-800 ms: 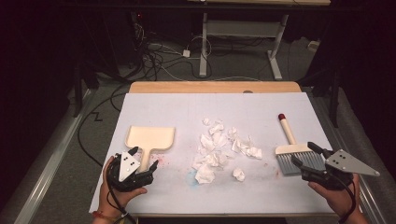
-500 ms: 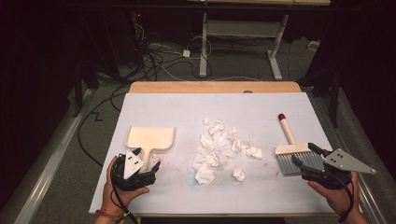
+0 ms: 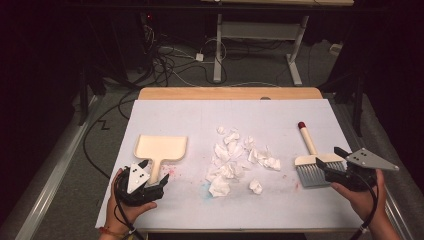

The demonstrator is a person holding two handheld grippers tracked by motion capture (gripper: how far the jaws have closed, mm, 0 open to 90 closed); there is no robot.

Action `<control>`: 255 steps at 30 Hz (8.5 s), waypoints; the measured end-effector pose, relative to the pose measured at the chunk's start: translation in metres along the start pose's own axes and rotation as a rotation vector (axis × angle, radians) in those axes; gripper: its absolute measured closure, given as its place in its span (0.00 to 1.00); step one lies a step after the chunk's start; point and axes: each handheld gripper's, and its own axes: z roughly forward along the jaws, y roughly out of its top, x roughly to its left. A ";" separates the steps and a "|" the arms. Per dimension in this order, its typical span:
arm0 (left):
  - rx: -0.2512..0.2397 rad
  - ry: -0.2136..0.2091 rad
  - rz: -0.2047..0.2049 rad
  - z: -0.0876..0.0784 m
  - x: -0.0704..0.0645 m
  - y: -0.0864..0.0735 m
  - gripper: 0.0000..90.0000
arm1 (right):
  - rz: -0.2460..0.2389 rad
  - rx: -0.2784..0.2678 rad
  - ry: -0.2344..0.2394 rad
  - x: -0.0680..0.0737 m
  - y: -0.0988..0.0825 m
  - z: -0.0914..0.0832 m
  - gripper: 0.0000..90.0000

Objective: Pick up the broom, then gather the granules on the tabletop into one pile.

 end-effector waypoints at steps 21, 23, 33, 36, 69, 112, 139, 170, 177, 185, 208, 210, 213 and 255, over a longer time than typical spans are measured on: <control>0.056 -0.008 0.038 0.008 -0.006 -0.001 0.22 | 0.069 0.300 0.018 -0.033 0.024 0.077 0.34; 0.059 -0.011 0.039 0.009 -0.006 -0.001 0.22 | 0.091 0.352 0.017 -0.036 0.022 0.090 0.35; 0.080 -0.022 0.050 0.013 -0.009 -0.001 0.22 | 0.195 0.539 0.009 -0.048 0.012 0.126 0.50; 0.089 -0.021 0.054 0.014 -0.009 -0.002 0.22 | 0.201 0.563 0.021 -0.049 0.009 0.130 0.53; 0.031 -0.071 0.050 0.003 -0.019 0.019 0.20 | 0.302 0.100 0.043 -0.028 0.045 0.056 0.80; -0.129 -0.607 0.029 0.093 -0.170 0.131 0.54 | 0.151 -0.245 0.322 0.117 0.075 0.019 0.80; -0.062 -0.701 0.297 0.066 -0.120 0.130 0.72 | -0.276 -0.059 0.697 0.093 0.077 0.019 0.49; -0.116 -0.468 0.307 0.048 -0.097 0.128 0.29 | -0.415 0.047 0.736 0.093 0.068 0.025 0.75; -0.084 -0.312 0.299 0.042 -0.076 0.100 0.27 | -0.367 0.019 0.626 0.080 0.070 0.022 0.75; -0.038 -0.162 0.250 0.029 -0.046 0.063 0.24 | -0.316 -0.005 0.538 0.067 0.072 0.022 0.75; 0.019 -0.032 0.158 0.010 -0.025 0.003 0.21 | -0.244 -0.001 0.356 0.041 0.069 0.037 0.76; 0.027 -0.031 0.157 0.011 -0.024 0.002 0.21 | -0.239 -0.008 0.347 0.039 0.069 0.038 0.76; 0.042 -0.031 0.157 0.013 -0.025 0.000 0.21 | -0.230 -0.007 0.345 0.038 0.068 0.040 0.75; 0.098 -0.055 0.182 0.018 -0.026 -0.005 0.21 | -0.202 0.033 0.257 0.026 0.061 0.060 0.76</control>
